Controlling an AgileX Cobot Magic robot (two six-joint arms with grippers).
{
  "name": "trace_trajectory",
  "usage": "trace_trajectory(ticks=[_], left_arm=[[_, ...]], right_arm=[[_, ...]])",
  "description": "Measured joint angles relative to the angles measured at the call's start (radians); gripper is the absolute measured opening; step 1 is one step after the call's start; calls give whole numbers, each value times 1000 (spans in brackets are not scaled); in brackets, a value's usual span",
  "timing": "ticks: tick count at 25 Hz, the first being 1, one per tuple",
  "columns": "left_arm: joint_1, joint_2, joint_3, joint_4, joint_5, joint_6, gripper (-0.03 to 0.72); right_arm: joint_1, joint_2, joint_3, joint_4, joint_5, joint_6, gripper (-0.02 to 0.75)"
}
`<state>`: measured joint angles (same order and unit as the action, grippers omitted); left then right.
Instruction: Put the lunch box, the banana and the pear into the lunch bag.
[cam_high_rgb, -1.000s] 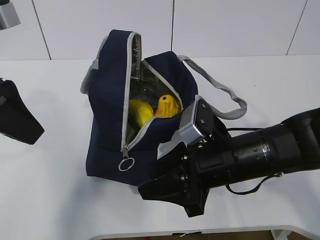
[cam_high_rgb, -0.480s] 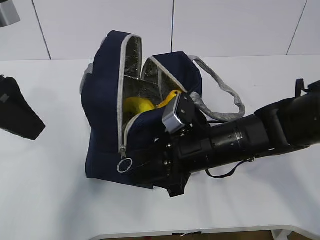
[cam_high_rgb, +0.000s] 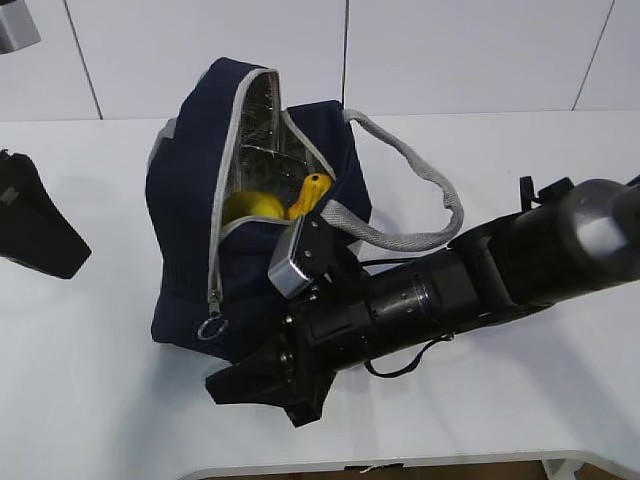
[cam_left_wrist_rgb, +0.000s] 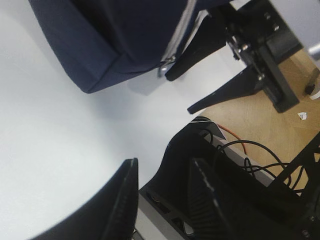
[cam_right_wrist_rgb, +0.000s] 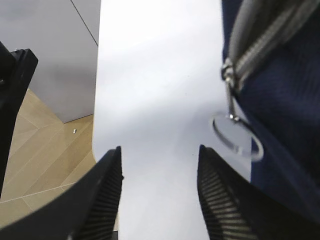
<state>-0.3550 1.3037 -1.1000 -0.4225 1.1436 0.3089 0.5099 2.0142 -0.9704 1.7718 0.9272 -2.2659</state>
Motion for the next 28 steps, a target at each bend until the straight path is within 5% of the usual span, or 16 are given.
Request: trace_trajectory(ticks=[21, 28], left_arm=[[0, 0, 0, -6, 0, 0, 242], [0, 0, -8, -113, -21, 0, 242]], right_arm=[[4, -138, -2, -16, -244, 173, 410], [4, -278, -2, -176, -242, 341, 410]])
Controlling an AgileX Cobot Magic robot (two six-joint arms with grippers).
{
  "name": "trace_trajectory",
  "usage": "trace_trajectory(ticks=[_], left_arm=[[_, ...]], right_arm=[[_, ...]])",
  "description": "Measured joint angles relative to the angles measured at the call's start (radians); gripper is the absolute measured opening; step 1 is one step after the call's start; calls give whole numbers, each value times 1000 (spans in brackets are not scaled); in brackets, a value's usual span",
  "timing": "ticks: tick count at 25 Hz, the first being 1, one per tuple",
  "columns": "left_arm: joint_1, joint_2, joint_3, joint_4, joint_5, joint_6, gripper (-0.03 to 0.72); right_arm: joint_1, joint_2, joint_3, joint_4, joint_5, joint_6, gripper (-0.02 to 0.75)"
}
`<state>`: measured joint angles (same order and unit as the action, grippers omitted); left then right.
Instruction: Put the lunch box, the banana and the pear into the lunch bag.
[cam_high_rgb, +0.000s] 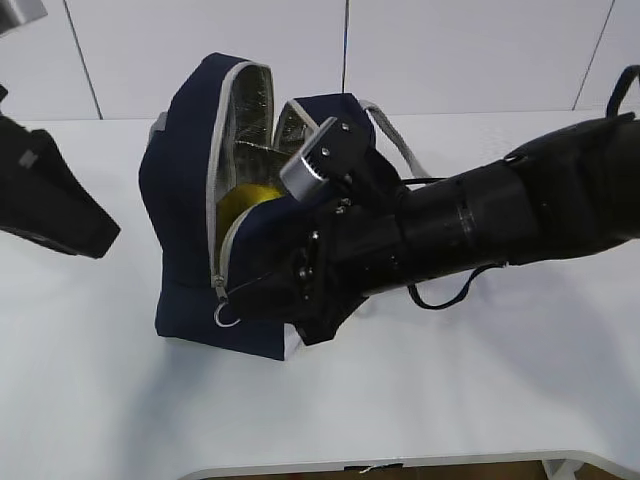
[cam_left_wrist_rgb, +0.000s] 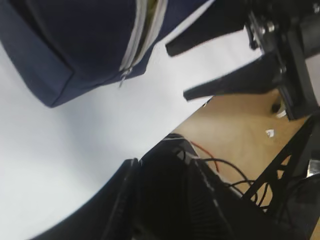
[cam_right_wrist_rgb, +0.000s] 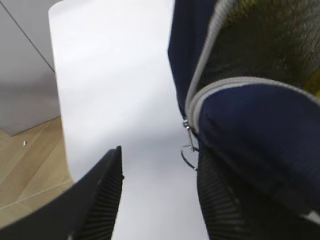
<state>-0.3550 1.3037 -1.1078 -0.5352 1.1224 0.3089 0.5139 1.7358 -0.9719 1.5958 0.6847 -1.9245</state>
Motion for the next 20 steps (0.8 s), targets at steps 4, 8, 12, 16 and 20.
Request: trace_trajectory(ticks=[4, 8, 12, 16, 20], left_arm=[[0, 0, -80, -16, 2, 0, 242], [0, 0, -183, -23, 23, -5, 242], [0, 40, -266, -55, 44, -14, 242], [0, 136, -339, -94, 94, -16, 242], [0, 218, -408, -106, 108, -16, 242]], right_arm=[[0, -56, 0, -157, 0, 155, 407], [0, -110, 0, -293, 0, 245, 350], [0, -157, 0, -416, 3, 331, 258], [0, -202, 0, -584, 19, 501, 239], [0, -247, -10, -811, 97, 728, 237]])
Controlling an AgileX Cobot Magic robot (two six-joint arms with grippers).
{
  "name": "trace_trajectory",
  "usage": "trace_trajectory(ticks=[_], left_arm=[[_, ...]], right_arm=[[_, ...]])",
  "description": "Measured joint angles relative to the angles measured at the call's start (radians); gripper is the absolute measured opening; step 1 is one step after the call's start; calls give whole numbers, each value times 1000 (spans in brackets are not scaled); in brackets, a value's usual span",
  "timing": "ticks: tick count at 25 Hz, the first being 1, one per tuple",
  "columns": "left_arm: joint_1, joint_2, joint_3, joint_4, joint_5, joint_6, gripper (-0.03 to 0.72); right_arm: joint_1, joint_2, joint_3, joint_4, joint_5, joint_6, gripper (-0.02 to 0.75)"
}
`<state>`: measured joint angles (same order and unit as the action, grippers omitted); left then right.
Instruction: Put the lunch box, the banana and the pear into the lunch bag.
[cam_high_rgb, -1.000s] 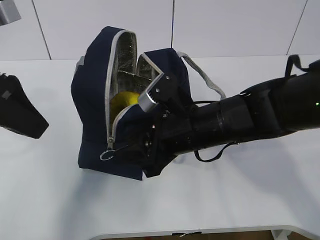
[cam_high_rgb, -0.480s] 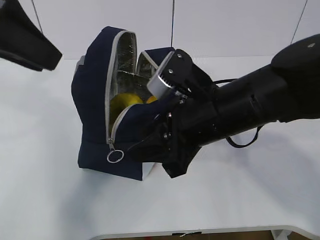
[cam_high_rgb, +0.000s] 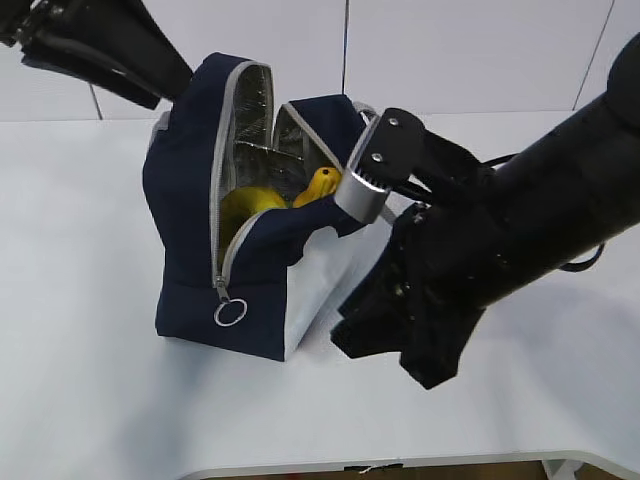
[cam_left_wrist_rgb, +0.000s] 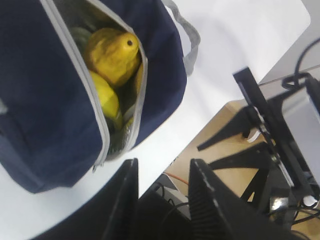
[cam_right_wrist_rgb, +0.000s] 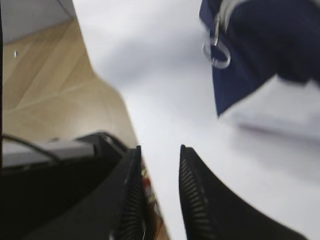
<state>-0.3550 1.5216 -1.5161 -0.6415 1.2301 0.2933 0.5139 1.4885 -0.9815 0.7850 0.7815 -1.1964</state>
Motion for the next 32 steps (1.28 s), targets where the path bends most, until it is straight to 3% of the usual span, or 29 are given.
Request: trace_trajectory(ticks=[5, 10, 14, 22, 29, 32], left_arm=[[0, 105, -60, -98, 0, -1, 242], [0, 222, -131, -149, 0, -2, 242], [10, 321, -199, -154, -4, -2, 242], [38, 487, -334, -208, -56, -2, 244], [38, 606, -418, -267, -73, -3, 361], [38, 629, -435, -269, -75, -18, 377]], right_arm=[[0, -16, -103, -303, 191, 387, 233], [0, -17, -207, -441, 342, 591, 232], [0, -17, -252, -486, 423, 642, 232], [0, -18, -255, -553, 438, 724, 232], [0, -19, -255, -561, 440, 738, 231], [0, -19, -256, -565, 440, 738, 231]])
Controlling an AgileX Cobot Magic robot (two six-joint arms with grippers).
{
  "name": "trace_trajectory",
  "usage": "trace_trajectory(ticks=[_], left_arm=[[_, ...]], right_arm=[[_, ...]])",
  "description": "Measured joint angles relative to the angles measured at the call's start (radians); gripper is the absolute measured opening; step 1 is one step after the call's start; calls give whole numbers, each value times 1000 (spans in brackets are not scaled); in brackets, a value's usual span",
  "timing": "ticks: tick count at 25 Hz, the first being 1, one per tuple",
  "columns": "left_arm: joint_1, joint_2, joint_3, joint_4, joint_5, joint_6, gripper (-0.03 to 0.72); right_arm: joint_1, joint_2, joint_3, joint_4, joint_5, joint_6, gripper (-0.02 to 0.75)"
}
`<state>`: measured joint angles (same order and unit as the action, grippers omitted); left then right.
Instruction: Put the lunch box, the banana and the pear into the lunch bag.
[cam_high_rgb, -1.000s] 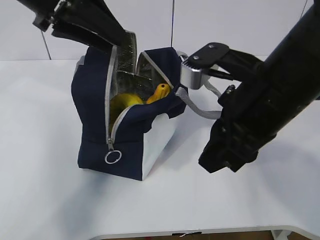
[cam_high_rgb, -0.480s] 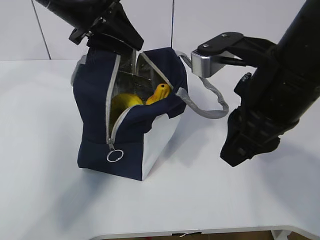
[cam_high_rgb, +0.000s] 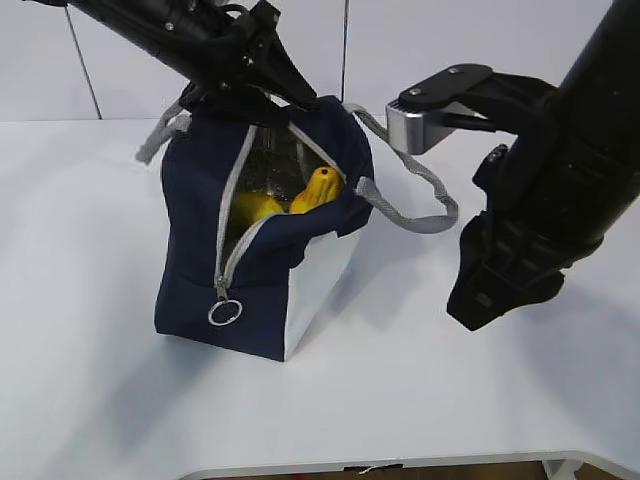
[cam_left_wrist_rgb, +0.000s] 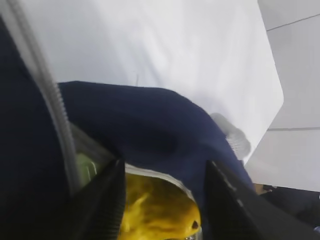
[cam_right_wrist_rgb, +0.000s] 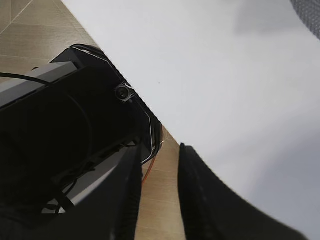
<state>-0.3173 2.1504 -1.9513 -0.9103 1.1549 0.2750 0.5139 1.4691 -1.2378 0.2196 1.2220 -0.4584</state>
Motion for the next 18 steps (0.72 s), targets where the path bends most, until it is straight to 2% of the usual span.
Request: trace_trajectory(ticks=[8, 18], left_arm=[[0, 5, -5, 85, 8, -102, 382], [0, 42, -7, -1, -37, -110, 382]], right_arm=[[0, 0, -18, -39, 2, 2, 231], [0, 0, -140, -67, 11, 2, 231]])
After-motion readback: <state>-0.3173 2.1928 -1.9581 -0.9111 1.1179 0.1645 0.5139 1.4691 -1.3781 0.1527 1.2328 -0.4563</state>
